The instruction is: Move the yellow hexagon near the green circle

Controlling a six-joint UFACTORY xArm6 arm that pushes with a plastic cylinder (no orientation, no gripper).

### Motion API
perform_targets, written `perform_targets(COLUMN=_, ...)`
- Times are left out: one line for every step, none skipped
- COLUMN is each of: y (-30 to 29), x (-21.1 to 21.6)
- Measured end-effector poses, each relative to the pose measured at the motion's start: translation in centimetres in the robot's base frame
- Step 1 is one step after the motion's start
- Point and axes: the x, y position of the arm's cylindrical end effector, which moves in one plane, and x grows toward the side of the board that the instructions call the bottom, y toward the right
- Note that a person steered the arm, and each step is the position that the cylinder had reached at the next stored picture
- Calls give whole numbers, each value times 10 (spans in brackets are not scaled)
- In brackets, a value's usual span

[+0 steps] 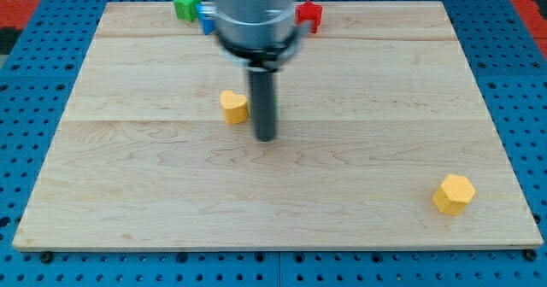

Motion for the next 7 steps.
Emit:
perform_targets(y=92, x=-6)
perform_targets(y=192, x=19)
perform_targets(y=267, x=73)
perform_targets(y=284, x=142)
perform_targets(y=222, x=146)
perform_targets(y=176, x=129)
perform_targets(y=177, x=101)
